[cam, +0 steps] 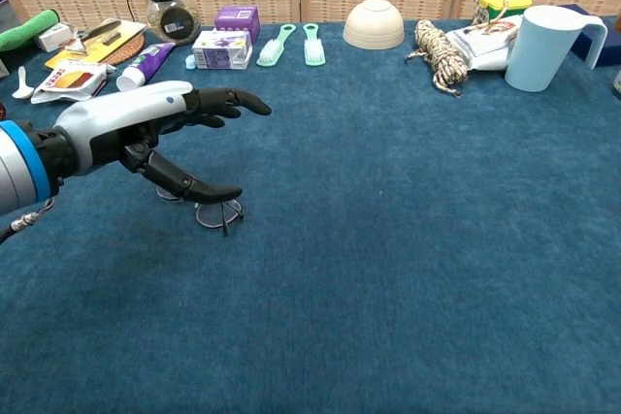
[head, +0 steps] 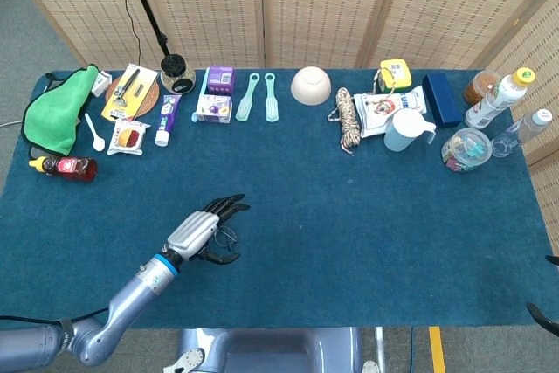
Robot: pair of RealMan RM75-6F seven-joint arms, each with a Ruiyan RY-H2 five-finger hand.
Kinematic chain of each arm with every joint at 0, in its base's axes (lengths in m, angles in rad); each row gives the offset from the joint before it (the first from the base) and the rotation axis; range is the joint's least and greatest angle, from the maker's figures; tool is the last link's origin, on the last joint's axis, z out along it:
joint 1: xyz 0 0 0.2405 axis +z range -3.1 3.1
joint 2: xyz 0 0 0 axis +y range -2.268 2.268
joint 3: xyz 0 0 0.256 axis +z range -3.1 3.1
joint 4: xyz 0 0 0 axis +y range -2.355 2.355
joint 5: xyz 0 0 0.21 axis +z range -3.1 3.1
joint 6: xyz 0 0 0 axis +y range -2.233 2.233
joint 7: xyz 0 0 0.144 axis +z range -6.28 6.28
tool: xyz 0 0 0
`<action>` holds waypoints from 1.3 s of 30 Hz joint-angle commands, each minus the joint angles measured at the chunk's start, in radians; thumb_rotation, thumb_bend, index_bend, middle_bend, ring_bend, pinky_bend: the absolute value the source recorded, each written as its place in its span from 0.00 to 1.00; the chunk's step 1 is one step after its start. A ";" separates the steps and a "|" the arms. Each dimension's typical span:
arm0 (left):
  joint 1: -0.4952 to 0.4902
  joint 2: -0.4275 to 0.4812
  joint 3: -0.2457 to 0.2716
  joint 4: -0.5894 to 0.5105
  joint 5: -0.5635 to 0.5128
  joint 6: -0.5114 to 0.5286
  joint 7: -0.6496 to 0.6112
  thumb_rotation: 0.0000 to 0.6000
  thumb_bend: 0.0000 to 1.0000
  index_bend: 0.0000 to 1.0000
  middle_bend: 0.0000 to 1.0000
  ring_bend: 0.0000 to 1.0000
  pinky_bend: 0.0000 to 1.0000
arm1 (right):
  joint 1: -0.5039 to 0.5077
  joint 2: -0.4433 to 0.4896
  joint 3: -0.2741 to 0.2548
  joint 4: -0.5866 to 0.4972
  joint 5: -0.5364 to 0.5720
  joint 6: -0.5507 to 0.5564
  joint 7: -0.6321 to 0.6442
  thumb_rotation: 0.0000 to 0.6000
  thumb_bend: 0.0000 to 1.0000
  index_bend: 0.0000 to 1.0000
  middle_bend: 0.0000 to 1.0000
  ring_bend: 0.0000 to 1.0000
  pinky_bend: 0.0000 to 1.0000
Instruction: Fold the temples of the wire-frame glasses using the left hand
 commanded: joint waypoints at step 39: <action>0.078 -0.080 0.095 0.273 0.187 0.035 -0.538 0.72 0.24 0.20 0.00 0.00 0.06 | -0.012 0.013 -0.001 -0.005 0.003 0.020 0.004 1.00 0.00 0.27 0.11 0.14 0.23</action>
